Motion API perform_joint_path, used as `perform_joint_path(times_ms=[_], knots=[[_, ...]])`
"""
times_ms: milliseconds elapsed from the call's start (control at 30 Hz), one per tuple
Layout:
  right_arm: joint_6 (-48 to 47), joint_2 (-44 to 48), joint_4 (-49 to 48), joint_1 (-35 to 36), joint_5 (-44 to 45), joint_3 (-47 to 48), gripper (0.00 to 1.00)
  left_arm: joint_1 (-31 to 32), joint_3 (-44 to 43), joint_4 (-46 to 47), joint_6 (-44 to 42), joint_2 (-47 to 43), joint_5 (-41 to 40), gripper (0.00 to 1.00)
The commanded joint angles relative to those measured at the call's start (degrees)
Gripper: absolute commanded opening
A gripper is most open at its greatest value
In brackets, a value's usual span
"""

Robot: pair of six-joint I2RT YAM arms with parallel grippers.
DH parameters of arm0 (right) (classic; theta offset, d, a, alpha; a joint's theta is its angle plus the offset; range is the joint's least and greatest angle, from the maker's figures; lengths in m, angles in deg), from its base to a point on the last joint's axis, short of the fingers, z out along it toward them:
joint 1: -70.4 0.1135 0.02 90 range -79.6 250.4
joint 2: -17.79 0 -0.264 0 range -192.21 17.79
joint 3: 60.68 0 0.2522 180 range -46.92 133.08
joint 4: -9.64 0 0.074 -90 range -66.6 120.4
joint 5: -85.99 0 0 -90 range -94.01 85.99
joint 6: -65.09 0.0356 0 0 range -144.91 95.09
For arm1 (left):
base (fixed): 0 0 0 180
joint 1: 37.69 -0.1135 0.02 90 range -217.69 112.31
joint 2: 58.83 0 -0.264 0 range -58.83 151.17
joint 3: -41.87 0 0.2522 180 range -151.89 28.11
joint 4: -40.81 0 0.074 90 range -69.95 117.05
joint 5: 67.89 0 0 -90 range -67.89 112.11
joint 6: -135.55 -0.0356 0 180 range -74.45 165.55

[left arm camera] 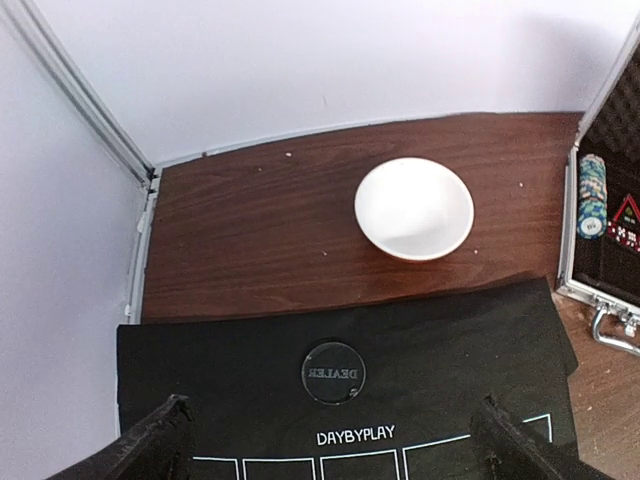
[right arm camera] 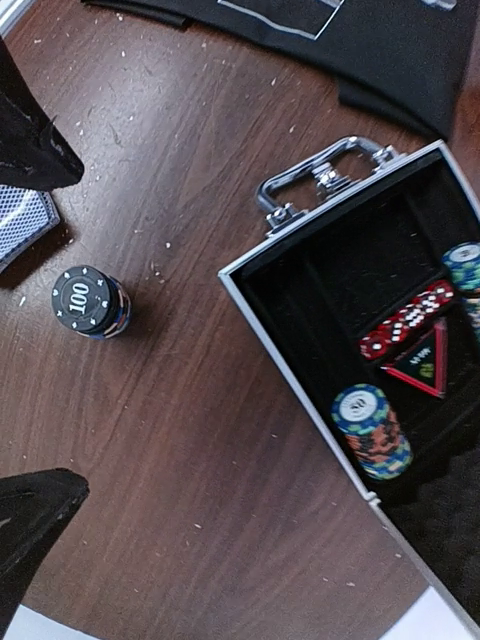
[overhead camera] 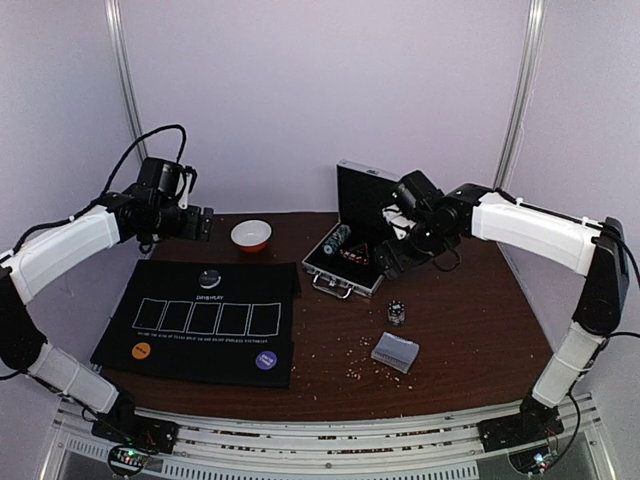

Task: Distribute texas hold em gaming equipment
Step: Pick up the pile of poker chips from the pile of poker chips.

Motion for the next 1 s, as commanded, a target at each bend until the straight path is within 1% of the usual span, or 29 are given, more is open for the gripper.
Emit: perform_joint_path(times_ms=[0,200,267,367,467,833,967], knots=[[8.3,-5.3,6.3,0.5,2.6,1.1,1.00,-0.1,-1.6,3.9,-6.4,1.4,3.9,0.98],[11.5,-12.6,8.9,0.6,0.5,4.9,1.00,-0.2,1.1,5.3,-10.2,2.5,5.2,0.98],[11.9,-14.0,9.0,0.5,-0.4,5.3,1.00,-0.1,2.5,6.7,-10.2,2.0,5.7,0.98],[12.4,-16.2,10.1,0.6,0.8,5.4,0.99,-0.1,4.3,8.4,-10.4,0.7,7.0,0.98],[12.6,-18.0,11.1,0.7,1.0,5.4,0.94,-0.1,5.3,9.0,-10.7,-0.1,7.3,0.98],[11.7,-20.8,9.7,0.6,-0.8,3.8,0.73,-0.1,5.5,9.1,-11.8,-1.3,6.1,0.98],[11.8,-20.7,8.9,0.6,-0.9,2.4,0.71,-0.2,5.5,9.0,-12.0,-1.7,5.5,0.98]])
